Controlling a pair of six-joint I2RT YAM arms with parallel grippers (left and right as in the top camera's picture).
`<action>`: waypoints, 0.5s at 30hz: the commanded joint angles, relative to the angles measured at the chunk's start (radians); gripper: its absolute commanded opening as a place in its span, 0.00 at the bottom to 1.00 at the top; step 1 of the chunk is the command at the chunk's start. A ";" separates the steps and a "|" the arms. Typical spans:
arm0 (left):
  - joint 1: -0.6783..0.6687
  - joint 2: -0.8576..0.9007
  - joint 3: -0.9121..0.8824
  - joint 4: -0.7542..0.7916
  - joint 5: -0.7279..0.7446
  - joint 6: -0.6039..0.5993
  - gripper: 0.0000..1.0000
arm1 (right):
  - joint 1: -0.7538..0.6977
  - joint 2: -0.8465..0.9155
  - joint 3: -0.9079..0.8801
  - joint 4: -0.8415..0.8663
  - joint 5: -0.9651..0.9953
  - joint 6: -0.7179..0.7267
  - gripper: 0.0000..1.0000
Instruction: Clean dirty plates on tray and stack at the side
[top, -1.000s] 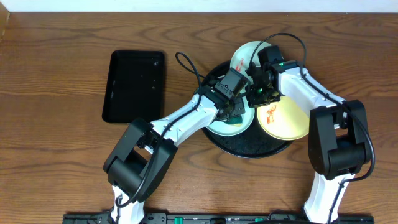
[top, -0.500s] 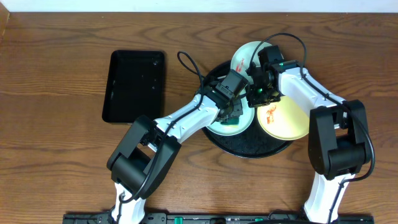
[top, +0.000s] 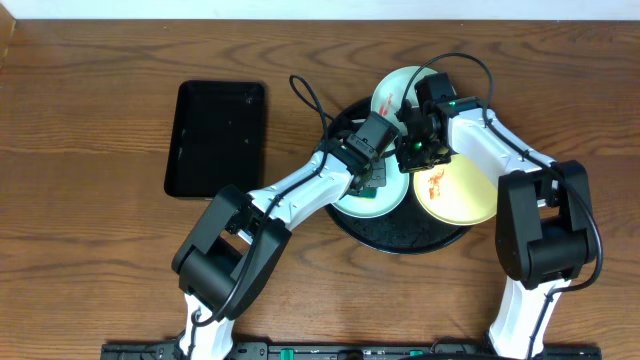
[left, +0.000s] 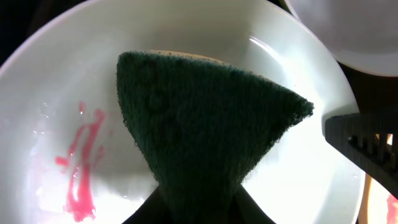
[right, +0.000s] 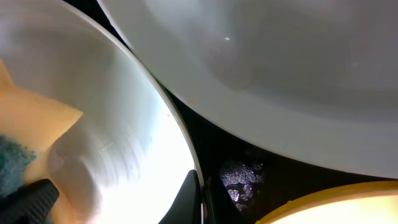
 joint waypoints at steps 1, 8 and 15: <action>0.001 0.007 -0.002 0.000 -0.054 0.037 0.23 | 0.002 0.007 -0.007 0.002 0.014 0.014 0.01; -0.002 0.008 -0.002 0.002 -0.113 0.016 0.19 | 0.002 0.007 -0.007 0.002 0.014 0.014 0.01; -0.023 0.022 -0.002 0.019 -0.164 0.014 0.19 | 0.002 0.007 -0.007 0.002 0.014 0.014 0.01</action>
